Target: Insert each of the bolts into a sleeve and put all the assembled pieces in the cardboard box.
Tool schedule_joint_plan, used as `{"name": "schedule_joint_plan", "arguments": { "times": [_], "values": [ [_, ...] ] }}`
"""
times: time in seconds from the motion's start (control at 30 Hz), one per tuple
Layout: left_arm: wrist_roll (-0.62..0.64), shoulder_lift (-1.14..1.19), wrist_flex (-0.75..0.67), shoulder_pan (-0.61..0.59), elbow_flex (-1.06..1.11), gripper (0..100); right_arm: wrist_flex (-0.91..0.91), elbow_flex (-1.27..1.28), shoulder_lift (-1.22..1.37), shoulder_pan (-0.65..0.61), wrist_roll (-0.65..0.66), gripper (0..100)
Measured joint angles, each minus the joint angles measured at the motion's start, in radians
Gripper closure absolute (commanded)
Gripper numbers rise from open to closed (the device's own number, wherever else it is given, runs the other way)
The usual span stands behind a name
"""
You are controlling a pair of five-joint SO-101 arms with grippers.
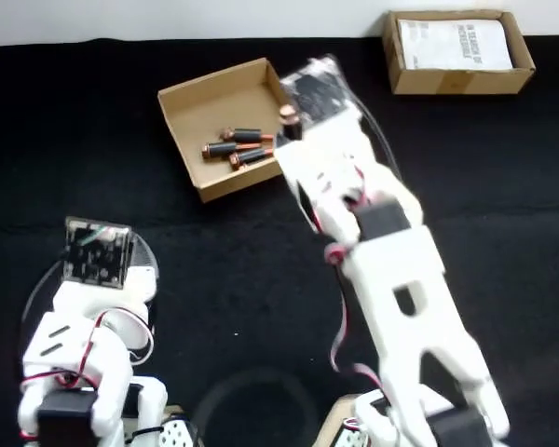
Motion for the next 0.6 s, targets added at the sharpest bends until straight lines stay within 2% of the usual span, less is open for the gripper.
{"name": "schedule_joint_plan", "arguments": {
  "times": [0.1, 0.27, 0.47, 0.6],
  "values": [
    [0.002, -0.077, -0.068, -0.061, 0.124, 99, 0.000, -0.114, 0.147, 0.000, 0.123, 99.1],
    [0.002, -0.083, -0.094, -0.146, 0.210, 99, 0.000, -0.298, 0.374, 0.000, 0.396, 99.1],
    [0.002, -0.077, -0.140, -0.157, 0.454, 99, 0.000, -0.528, 0.652, -0.006, 0.724, 99.1],
    [0.002, -0.084, -0.178, -0.175, 0.526, 99, 0.000, -0.686, 0.827, -0.032, 0.872, 99.1]
  ]
}}
